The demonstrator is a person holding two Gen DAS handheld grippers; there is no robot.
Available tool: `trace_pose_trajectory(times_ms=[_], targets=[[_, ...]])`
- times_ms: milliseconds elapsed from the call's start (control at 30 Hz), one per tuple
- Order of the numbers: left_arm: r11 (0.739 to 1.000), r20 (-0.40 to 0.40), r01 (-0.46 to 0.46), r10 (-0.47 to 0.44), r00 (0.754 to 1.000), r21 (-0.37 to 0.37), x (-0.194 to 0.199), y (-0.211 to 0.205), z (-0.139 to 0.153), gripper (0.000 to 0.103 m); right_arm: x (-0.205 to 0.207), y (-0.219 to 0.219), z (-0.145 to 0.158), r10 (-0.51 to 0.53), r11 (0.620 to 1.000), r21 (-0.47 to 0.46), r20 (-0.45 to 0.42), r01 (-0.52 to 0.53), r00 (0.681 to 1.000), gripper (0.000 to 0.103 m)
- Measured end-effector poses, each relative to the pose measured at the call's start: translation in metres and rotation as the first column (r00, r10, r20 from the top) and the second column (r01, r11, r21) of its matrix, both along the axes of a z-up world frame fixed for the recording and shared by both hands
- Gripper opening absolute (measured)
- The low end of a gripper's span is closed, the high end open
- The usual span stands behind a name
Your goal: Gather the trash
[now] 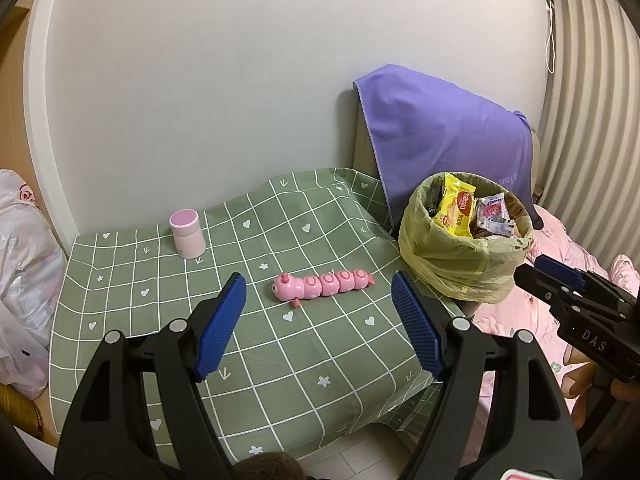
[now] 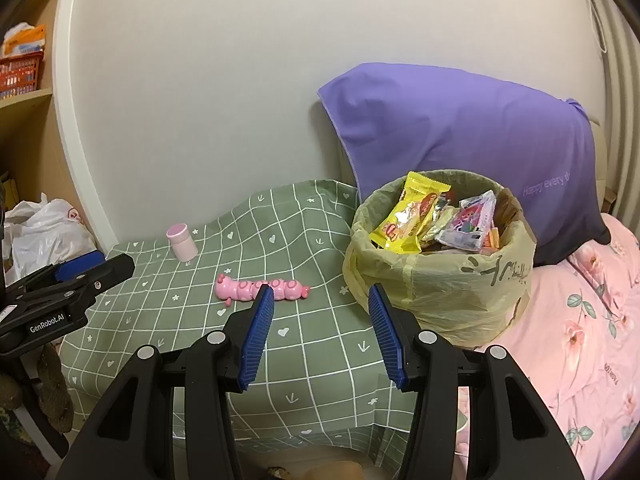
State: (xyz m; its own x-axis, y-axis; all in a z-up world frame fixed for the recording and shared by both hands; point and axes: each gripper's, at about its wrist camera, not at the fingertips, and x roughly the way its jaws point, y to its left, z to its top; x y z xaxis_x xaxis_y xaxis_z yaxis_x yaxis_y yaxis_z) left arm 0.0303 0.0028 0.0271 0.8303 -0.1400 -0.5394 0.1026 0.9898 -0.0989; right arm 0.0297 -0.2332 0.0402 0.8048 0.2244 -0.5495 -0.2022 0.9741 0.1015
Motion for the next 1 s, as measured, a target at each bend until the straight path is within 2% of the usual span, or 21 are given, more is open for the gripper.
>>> trace_pose_trajectory(times_ms=[833, 1000], targets=[[1.0, -0.002, -0.013, 0.013, 1.0, -0.001, 0.003, 0.0062, -0.0015, 0.071, 0.0042, 0.0033, -0.0011, 0.014, 1.0, -0.006, -0.004, -0.014, 1.0, 0.047], [0.999, 0.005, -0.046, 0.046, 0.999, 0.006, 0.0038, 0.0099, -0.0037, 0.071, 0.0045, 0.0049, -0.0017, 0.018, 1.0, -0.009, -0.004, -0.018, 1.0, 0.047]])
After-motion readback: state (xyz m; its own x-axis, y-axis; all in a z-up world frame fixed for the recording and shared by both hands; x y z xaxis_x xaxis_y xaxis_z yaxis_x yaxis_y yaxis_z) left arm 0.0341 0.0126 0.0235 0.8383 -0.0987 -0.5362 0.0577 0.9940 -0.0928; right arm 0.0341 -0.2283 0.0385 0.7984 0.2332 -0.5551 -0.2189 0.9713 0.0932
